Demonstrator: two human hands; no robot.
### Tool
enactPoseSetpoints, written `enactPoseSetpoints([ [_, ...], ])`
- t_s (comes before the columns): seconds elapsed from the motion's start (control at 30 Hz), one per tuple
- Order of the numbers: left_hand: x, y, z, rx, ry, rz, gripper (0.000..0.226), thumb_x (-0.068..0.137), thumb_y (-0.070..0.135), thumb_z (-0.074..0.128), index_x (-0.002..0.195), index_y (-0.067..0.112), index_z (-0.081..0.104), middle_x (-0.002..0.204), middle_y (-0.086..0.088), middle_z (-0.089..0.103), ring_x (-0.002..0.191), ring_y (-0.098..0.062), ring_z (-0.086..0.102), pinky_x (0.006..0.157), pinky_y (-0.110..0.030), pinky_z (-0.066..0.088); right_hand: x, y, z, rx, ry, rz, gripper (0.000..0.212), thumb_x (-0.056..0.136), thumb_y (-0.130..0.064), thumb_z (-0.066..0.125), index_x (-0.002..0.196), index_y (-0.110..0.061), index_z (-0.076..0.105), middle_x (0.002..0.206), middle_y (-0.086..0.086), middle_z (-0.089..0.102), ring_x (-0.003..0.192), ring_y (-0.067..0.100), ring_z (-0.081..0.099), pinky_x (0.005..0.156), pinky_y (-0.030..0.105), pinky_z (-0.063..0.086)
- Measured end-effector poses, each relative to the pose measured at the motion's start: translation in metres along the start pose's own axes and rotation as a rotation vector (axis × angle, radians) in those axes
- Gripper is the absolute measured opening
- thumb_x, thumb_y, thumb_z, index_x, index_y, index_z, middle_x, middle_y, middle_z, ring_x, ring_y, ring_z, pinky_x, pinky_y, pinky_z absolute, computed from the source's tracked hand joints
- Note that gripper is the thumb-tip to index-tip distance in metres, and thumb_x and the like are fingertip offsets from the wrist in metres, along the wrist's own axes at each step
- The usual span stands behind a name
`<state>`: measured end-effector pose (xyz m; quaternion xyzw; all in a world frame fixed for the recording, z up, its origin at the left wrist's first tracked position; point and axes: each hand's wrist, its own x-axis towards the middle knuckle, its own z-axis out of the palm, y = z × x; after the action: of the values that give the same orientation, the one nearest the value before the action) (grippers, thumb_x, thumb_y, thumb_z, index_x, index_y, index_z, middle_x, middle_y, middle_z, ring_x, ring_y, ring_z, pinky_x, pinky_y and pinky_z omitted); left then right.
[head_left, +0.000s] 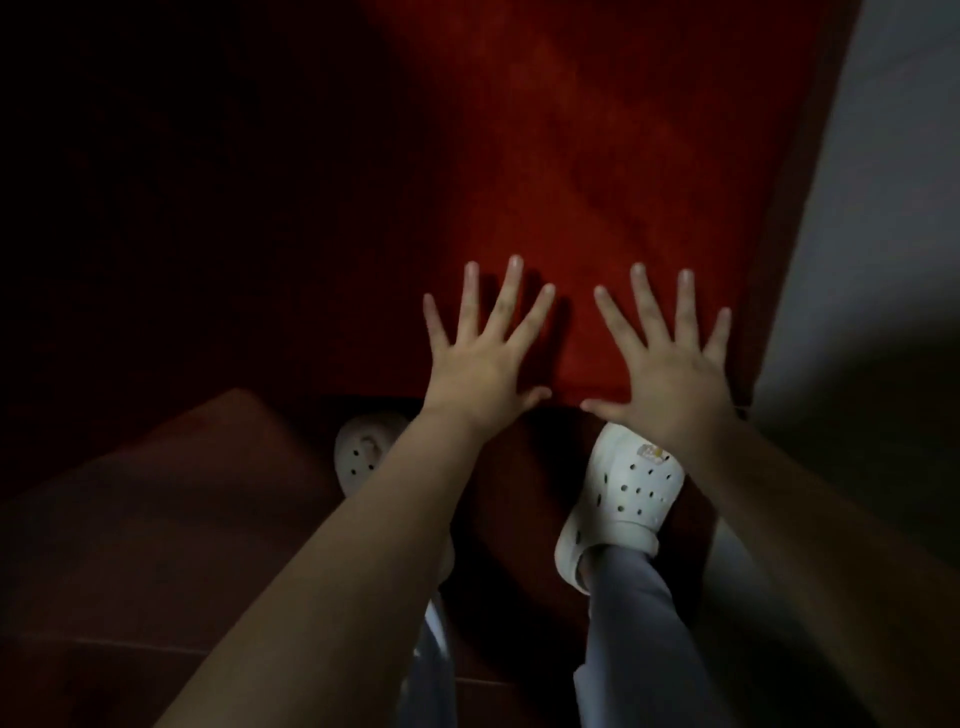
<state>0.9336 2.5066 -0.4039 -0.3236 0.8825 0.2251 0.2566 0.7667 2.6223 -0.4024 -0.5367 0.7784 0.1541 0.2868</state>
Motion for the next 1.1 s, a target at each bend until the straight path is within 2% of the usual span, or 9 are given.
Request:
enactPoseSetpoints([
  [0.1, 0.013, -0.002, 0.027, 0.092, -0.055, -0.018, 0.127, 0.063, 0.076, 0.064, 0.147, 0.037, -0.023, 0.153, -0.006, -0.035, 0.137, -0.046, -0.03, 0.097, -0.077, -0.009, 0.013, 0.006, 0.03, -0.023, 0.007, -0.015, 0.125, 0.057, -0.081, 0.059, 0.151, -0.036, -0.01, 0.159, 0.002, -0.019, 0.143, 0.043, -0.014, 0.105, 0.074, 0.009],
  [0.3, 0.013, 0.0, 0.052, 0.282, 0.199, 0.002, 0.113, 0.069, 0.075, 0.061, 0.154, 0.031, 0.0, 0.16, -0.018, -0.003, 0.141, -0.053, -0.001, 0.097, -0.08, 0.004, 0.019, 0.002, 0.053, -0.076, 0.146, -0.005, 0.125, 0.056, -0.082, 0.056, 0.153, -0.028, -0.001, 0.16, 0.011, -0.005, 0.142, 0.049, -0.004, 0.101, 0.077, 0.011],
  [0.4, 0.007, 0.001, 0.046, 0.327, 0.262, 0.07, 0.087, 0.073, 0.057, 0.069, 0.146, 0.026, 0.033, 0.152, -0.014, 0.034, 0.137, -0.043, 0.031, 0.101, -0.074, 0.022, 0.013, -0.005, 0.048, -0.147, 0.172, 0.021, 0.121, 0.055, -0.067, 0.076, 0.151, -0.02, 0.02, 0.156, 0.018, 0.02, 0.139, 0.049, 0.021, 0.102, 0.068, 0.024],
  [0.47, 0.005, 0.008, 0.044, 0.434, 0.301, 0.174, 0.046, 0.075, 0.044, 0.071, 0.116, 0.027, 0.06, 0.118, -0.001, 0.062, 0.109, -0.024, 0.059, 0.091, -0.056, 0.049, 0.01, -0.013, 0.042, -0.214, 0.2, -0.009, 0.095, 0.05, -0.049, 0.087, 0.128, -0.014, 0.046, 0.132, 0.018, 0.049, 0.116, 0.041, 0.049, 0.094, 0.055, 0.04],
  [0.57, 0.009, 0.021, 0.037, 0.521, 0.178, 0.248, 0.009, 0.082, 0.03, 0.063, 0.09, 0.032, 0.063, 0.086, 0.012, 0.062, 0.076, -0.012, 0.061, 0.064, -0.031, 0.053, 0.003, -0.025, 0.036, -0.33, 0.164, -0.12, 0.044, 0.058, -0.036, 0.085, 0.09, -0.019, 0.058, 0.087, 0.0, 0.059, 0.078, 0.02, 0.058, 0.072, 0.034, 0.047],
  [0.67, 0.012, 0.026, 0.028, 0.588, 0.002, 0.283, 0.015, 0.093, 0.015, 0.046, 0.103, 0.021, 0.056, 0.096, 0.003, 0.062, 0.081, -0.018, 0.063, 0.058, -0.029, 0.051, -0.001, -0.027, 0.033, -0.322, 0.192, -0.198, 0.019, 0.068, -0.025, 0.078, 0.076, -0.021, 0.061, 0.072, -0.004, 0.058, 0.067, 0.014, 0.058, 0.065, 0.028, 0.048],
  [0.83, 0.017, 0.03, 0.018, 0.618, -0.058, 0.308, 0.026, 0.095, 0.0, 0.035, 0.119, 0.001, 0.045, 0.11, -0.015, 0.055, 0.093, -0.036, 0.061, 0.061, -0.036, 0.052, -0.004, -0.025, 0.018, -0.251, 0.155, -0.21, 0.021, 0.066, -0.018, 0.079, 0.079, -0.015, 0.063, 0.072, 0.001, 0.059, 0.068, 0.019, 0.059, 0.073, 0.032, 0.048],
  [1.0, 0.005, 0.029, -0.003, 0.541, -0.088, 0.301, 0.028, 0.095, -0.003, 0.03, 0.117, 0.0, 0.047, 0.107, -0.015, 0.054, 0.093, -0.036, 0.061, 0.063, -0.036, 0.054, -0.014, -0.024, -0.011, -0.145, 0.025, -0.255, 0.035, 0.065, -0.022, 0.082, 0.088, -0.007, 0.062, 0.081, 0.008, 0.059, 0.077, 0.027, 0.057, 0.08, 0.038, 0.043],
  [1.1, -0.009, 0.029, -0.029, 0.537, -0.08, 0.312, 0.028, 0.097, 0.002, 0.03, 0.118, 0.001, 0.048, 0.107, -0.013, 0.054, 0.093, -0.033, 0.061, 0.058, -0.034, 0.046, -0.029, -0.025, -0.043, -0.129, 0.001, -0.277, 0.038, 0.063, -0.025, 0.084, 0.087, -0.007, 0.061, 0.08, 0.008, 0.058, 0.077, 0.027, 0.057, 0.08, 0.038, 0.043],
])
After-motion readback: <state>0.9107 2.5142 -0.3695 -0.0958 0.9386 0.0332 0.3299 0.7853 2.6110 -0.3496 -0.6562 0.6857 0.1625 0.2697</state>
